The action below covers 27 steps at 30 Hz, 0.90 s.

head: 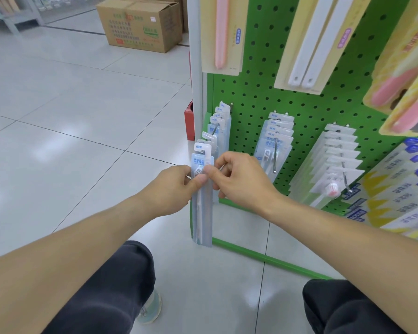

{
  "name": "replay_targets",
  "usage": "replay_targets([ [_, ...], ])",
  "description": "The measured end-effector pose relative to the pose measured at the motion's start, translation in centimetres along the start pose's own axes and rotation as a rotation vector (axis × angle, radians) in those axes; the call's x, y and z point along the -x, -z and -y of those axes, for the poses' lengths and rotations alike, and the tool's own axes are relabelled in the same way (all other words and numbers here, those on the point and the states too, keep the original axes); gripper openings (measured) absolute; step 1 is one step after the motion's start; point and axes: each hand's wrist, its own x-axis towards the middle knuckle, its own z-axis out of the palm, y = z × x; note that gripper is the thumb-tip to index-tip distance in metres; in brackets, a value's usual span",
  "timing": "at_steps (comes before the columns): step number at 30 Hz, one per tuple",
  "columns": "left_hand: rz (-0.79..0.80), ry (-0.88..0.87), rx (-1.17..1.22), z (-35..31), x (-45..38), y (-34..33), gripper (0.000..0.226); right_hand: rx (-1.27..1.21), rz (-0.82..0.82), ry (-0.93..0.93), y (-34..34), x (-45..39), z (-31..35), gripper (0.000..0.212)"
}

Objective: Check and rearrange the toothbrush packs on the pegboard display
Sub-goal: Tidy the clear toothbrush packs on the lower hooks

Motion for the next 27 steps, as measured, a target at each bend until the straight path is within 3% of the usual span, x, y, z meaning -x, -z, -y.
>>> replay_targets([
  [5,-0.052,0.016,-0.023,-0.3,-0.4,0.0,0.041,-0.006,-0.121,0.038,-0.2,-0.2,0.6,0.002],
  [9,-0.073,0.017,-0.094,-0.6,-0.4,0.1,0.040,-0.099,-0.307,0.077,-0.7,-1.6,-0.3,0.005],
  [13,-0.091,0.014,-0.098,-0.6,-0.6,0.1,0.038,-0.178,-0.430,-0.002,-1.4,-3.8,-2.7,0.017],
  [19,-0.073,0.014,-0.067,-0.1,-0.9,-0.1,0.039,-0.253,-0.455,-0.025,-2.1,-6.7,-3.0,0.023],
  [23,-0.068,0.020,-0.043,-0.1,-1.0,-0.2,0.037,-0.291,-0.478,-0.076,-2.5,-7.6,-2.8,0.008],
  [27,-0.081,0.024,-0.032,0.0,-0.9,-0.2,0.045,-0.295,-0.481,-0.081,-2.2,-7.7,-2.8,0.006],
])
